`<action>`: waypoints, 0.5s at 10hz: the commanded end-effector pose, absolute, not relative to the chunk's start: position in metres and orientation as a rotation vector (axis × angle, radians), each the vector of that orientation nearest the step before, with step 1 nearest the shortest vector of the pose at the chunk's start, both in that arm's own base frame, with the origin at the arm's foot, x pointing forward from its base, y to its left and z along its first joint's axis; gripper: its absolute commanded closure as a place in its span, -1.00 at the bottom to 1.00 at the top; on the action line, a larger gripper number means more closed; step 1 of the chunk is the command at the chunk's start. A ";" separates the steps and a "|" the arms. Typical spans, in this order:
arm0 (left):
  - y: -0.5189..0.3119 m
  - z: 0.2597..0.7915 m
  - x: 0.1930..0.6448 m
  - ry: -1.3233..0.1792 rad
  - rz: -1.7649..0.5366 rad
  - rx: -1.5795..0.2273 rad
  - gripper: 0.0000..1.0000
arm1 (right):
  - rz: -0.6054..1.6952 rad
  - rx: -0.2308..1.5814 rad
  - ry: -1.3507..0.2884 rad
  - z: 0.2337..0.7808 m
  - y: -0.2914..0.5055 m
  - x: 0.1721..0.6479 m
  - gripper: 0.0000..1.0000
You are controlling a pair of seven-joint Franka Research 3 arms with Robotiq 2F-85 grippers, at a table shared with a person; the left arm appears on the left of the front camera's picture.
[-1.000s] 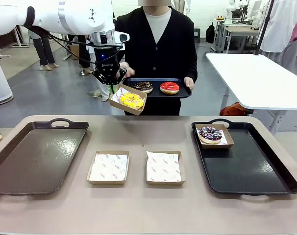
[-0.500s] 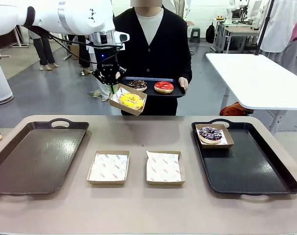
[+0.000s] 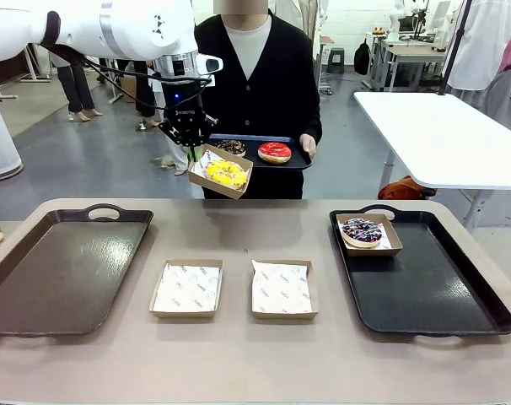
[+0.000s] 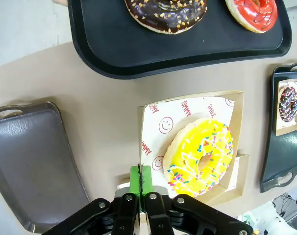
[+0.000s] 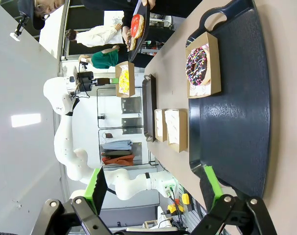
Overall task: Individually package the donuts and arrange them on the tray.
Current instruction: Place the picked Paper togo box on the Handle tray while simultaneously picking up another Paper togo box from the table with the other hand.
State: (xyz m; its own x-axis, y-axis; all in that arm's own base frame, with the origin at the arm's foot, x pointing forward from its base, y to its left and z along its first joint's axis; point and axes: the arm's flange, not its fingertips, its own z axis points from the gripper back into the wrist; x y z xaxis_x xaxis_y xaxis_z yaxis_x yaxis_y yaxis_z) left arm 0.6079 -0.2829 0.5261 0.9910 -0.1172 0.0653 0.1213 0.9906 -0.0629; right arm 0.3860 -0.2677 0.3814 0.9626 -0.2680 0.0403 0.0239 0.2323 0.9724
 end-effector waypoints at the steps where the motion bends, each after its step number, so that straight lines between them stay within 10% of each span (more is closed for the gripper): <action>1: -0.281 0.529 0.606 -0.068 -0.130 -0.069 1.00 | -0.207 1.324 -0.218 0.380 -0.266 0.384 -1.00; 5: -0.236 0.532 0.594 -0.096 -0.149 -0.027 0.98 | -0.067 1.043 -0.126 0.434 -0.185 0.401 -1.00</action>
